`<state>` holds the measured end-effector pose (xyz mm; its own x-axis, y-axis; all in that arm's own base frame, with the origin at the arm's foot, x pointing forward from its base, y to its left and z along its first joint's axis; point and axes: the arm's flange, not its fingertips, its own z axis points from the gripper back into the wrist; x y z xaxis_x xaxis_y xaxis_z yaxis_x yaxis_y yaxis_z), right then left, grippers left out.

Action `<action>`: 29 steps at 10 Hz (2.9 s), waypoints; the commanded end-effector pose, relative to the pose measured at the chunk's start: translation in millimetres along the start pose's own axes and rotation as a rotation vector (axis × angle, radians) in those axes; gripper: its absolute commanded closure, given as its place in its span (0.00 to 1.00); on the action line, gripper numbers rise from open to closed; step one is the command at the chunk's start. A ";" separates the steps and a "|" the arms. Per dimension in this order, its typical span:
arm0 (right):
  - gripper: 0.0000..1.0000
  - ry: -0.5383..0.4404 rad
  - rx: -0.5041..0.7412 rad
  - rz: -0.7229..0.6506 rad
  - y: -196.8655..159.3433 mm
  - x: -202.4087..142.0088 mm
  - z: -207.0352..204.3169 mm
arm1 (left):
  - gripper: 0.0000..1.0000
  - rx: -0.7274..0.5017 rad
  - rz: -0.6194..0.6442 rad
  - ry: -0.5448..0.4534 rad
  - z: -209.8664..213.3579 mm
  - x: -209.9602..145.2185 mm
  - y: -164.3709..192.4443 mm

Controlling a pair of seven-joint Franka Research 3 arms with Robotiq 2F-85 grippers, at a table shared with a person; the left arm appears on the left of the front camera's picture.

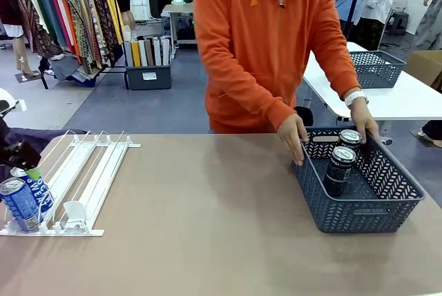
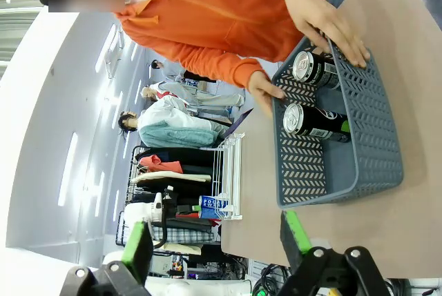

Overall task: Retrieve and store the cans from the dispenser.
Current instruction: Pick up one can from the Automatic Can Dispenser and place it in the middle of the table.

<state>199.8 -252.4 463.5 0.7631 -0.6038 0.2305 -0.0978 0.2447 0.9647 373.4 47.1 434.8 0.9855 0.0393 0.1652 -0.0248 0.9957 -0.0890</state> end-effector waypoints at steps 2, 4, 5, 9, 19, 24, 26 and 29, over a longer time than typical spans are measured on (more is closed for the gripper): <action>0.00 -0.014 0.025 0.027 2.8 3.0 -0.8 | 0.00 -0.014 -0.017 0.039 -23.2 -19.0 5.6; 0.00 -0.014 0.025 0.027 2.8 3.0 -0.8 | 0.00 0.009 -0.041 0.084 -31.1 -20.5 5.5; 0.00 -0.014 0.025 0.027 2.8 3.0 -0.8 | 0.00 0.023 -0.045 0.082 -33.4 -22.1 5.0; 0.00 -0.014 0.025 0.027 2.8 3.0 -0.8 | 0.00 0.062 -0.083 0.094 -43.9 -18.8 3.2; 0.00 -0.014 0.025 0.027 2.8 3.0 -0.8 | 1.00 0.073 -0.097 0.082 -45.7 -18.5 1.6; 0.00 -0.014 0.025 0.027 2.8 3.0 -0.8 | 1.00 0.060 -0.056 -0.002 39.3 -19.7 -2.5; 0.00 -0.014 0.025 0.027 2.8 3.0 -0.8 | 1.00 0.043 -0.105 -0.091 104.0 -20.1 -4.5; 0.00 -0.014 0.025 0.027 2.8 3.0 -0.8 | 1.00 0.008 -0.104 -0.280 182.0 -28.3 6.6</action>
<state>199.9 -252.4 463.4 0.7633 -0.6036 0.2303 -0.0976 0.2447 0.9647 311.7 57.2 604.1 0.9229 -0.0543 0.3811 0.0669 0.9976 -0.0199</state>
